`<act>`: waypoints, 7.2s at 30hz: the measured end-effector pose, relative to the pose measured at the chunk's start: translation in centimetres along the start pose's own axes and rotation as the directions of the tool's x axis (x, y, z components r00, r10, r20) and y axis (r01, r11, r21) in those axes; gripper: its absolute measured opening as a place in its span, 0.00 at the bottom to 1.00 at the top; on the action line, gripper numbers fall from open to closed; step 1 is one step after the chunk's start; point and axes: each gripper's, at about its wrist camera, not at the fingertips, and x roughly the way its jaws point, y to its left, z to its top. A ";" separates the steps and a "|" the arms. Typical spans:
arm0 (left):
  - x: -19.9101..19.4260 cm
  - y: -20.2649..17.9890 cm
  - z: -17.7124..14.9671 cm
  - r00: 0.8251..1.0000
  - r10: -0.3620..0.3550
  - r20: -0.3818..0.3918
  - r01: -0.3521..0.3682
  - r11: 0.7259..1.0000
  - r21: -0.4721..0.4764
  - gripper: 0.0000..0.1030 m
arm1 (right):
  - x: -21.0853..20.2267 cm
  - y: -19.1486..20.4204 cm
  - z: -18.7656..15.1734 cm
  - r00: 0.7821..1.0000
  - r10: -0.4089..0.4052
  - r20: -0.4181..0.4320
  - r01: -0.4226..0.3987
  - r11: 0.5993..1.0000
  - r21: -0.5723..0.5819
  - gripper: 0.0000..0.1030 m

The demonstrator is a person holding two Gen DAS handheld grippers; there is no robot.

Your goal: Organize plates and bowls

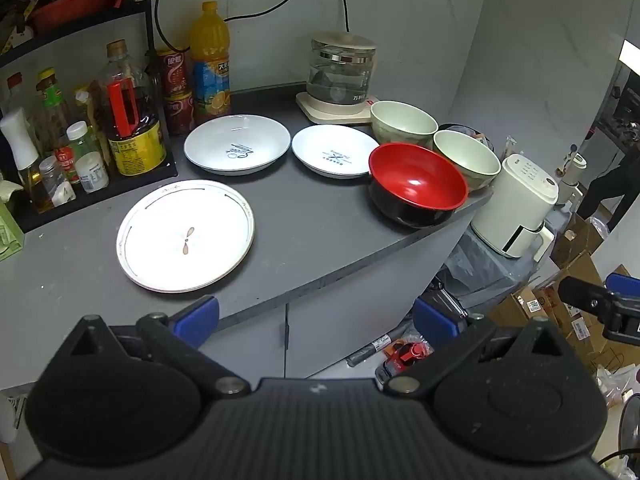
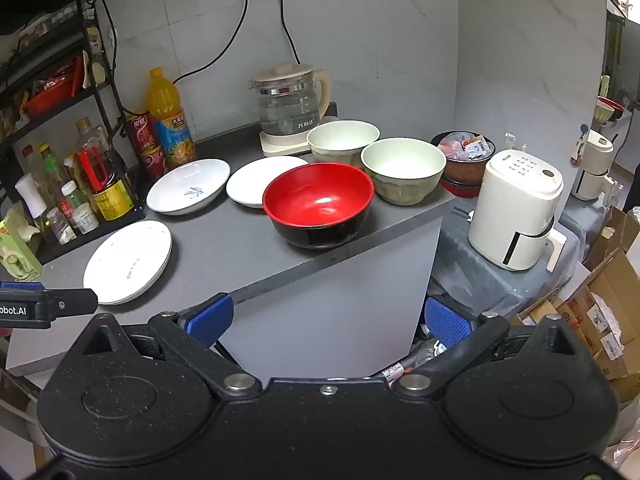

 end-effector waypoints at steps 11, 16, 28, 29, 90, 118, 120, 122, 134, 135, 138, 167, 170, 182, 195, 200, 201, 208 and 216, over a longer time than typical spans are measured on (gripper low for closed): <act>-0.3 -0.3 0.0 1.000 -0.001 0.011 0.001 1.000 -0.003 0.99 | 0.0 -0.1 -0.2 1.000 -0.003 0.000 0.003 1.000 0.004 1.00; -0.3 -0.2 -0.1 1.000 0.003 0.019 -0.003 1.000 -0.006 0.99 | 0.0 -0.2 -0.2 1.000 -0.004 0.000 0.004 1.000 0.001 1.00; -0.7 -0.7 0.0 1.000 0.007 -0.001 -0.007 1.000 -0.013 0.99 | -0.4 -1.1 -0.1 1.000 0.011 0.003 -0.011 1.000 -0.003 1.00; -0.8 -0.8 0.0 1.000 0.007 0.000 -0.007 1.000 -0.013 0.99 | -0.5 -1.0 -0.1 1.000 0.010 0.003 -0.010 1.000 -0.004 1.00; 15.9 -8.0 16.0 0.973 -0.216 -0.085 0.222 0.973 0.060 0.97 | 10.9 -9.1 10.0 0.991 -0.135 0.002 0.133 0.978 0.160 1.00; 28.3 -13.9 25.1 0.910 -0.356 -0.214 0.394 0.901 0.180 0.92 | 20.9 -12.4 15.3 0.980 -0.166 -0.107 0.193 0.923 0.332 0.82; 29.1 -14.6 25.3 0.909 -0.350 -0.226 0.393 0.901 0.185 0.89 | 21.8 -13.0 15.4 0.981 -0.149 -0.125 0.183 0.925 0.333 0.70; 29.9 -15.3 25.4 0.909 -0.348 -0.228 0.392 0.900 0.189 0.84 | 22.7 -13.8 15.3 0.982 -0.127 -0.138 0.167 0.925 0.341 0.64; 36.2 -18.4 25.2 0.899 -0.277 -0.339 0.332 0.936 0.118 0.46 | 28.5 -18.0 15.3 0.972 0.000 -0.236 0.095 0.916 0.390 0.36; 36.7 -18.6 25.1 0.899 -0.268 -0.346 0.324 0.939 0.114 0.45 | 28.9 -18.2 15.2 0.971 0.008 -0.241 0.090 0.915 0.394 0.34; 37.8 -19.1 25.0 0.896 -0.256 -0.362 0.307 0.947 0.089 0.37 | 30.1 -18.7 15.2 0.966 0.023 -0.259 0.085 0.912 0.401 0.29; 34.3 -20.8 26.1 0.938 -0.210 -0.275 0.218 0.976 -0.001 0.05 | 29.0 -20.1 17.9 0.976 0.083 -0.201 -0.022 0.957 0.289 0.14; 32.8 -20.2 26.3 0.946 -0.204 -0.252 0.206 0.978 -0.017 0.05 | 28.0 -19.5 18.4 0.980 0.098 -0.171 -0.052 0.966 0.255 0.14; 28.3 -15.9 26.0 0.971 -0.170 -0.169 0.152 0.982 -0.113 0.06 | 26.5 -15.5 20.0 0.975 0.181 -0.128 -0.162 0.976 0.149 0.15; 26.0 -9.9 23.9 0.974 -0.147 -0.174 0.120 0.980 -0.157 0.06 | 25.6 -9.3 19.2 0.968 0.205 -0.146 -0.192 0.976 0.100 0.15; 25.8 -7.9 22.7 0.968 -0.158 -0.197 0.125 0.978 -0.168 0.06 | 25.2 -7.5 18.2 0.966 0.195 -0.168 -0.181 0.979 0.098 0.15; 25.9 -7.6 22.5 0.966 -0.159 -0.203 0.126 0.978 -0.168 0.06 | 25.2 -7.2 17.9 0.966 0.191 -0.172 -0.177 0.980 0.096 0.15; 26.5 -6.2 20.8 0.952 -0.179 -0.248 0.137 0.974 -0.179 0.06 | 25.1 -6.0 16.4 0.964 0.160 -0.213 -0.144 0.986 0.087 0.16; 28.1 -5.7 19.0 0.931 -0.192 -0.311 0.136 0.972 -0.192 0.06 | 25.9 -5.6 15.1 0.957 0.131 -0.260 -0.112 0.990 0.086 0.15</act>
